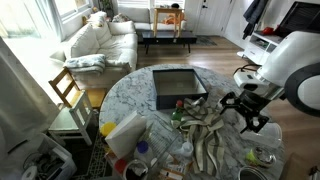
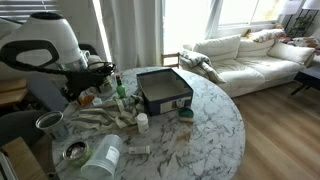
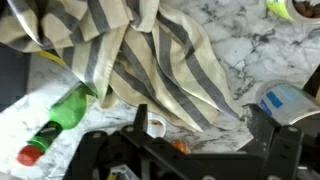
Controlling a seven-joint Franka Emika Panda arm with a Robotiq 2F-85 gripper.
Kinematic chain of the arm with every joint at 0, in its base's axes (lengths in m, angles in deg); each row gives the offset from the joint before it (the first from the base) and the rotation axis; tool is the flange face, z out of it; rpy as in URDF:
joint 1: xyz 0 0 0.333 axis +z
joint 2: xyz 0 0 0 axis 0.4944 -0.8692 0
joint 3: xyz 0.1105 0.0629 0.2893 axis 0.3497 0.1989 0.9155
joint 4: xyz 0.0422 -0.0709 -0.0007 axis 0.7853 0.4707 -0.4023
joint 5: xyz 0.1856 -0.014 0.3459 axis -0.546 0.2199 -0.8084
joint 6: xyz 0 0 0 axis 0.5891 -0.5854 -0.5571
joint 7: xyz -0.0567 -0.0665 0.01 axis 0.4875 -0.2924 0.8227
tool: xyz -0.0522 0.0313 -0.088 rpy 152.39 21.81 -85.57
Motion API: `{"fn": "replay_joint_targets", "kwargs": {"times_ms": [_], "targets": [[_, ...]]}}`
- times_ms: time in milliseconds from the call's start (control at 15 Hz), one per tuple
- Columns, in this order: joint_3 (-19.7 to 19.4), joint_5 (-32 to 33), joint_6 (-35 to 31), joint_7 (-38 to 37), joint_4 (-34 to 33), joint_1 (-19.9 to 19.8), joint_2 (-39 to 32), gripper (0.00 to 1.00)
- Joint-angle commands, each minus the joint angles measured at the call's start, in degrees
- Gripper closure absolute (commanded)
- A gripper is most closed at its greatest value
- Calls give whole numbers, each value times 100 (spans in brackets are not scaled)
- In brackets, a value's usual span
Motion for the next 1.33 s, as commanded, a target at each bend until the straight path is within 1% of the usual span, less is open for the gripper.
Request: {"fn": "replay_joint_targets", "kwargs": {"times_ms": [0, 133, 400, 467, 533, 667, 933, 1067, 1133, 1267], "targets": [[-196, 332, 2, -370, -2, 21, 164, 0], [-251, 556, 6, -643, 14, -142, 419, 0], [-257, 592, 7, -732, 82, -162, 521, 0], [-261, 686, -1, -910, 24, -333, 390, 0], [-236, 902, 63, -1308, -53, -628, 255, 0], [-428, 1194, 87, -1699, -154, -893, 150, 0], [-856, 1905, 119, -2352, -404, -1585, -141, 0], [-1056, 2140, 135, -2673, -503, -1852, -325, 0], [-1091, 1928, 36, -2355, -339, -1524, -53, 0], [-1207, 2040, 36, -2473, -403, -1705, -191, 0]]}}
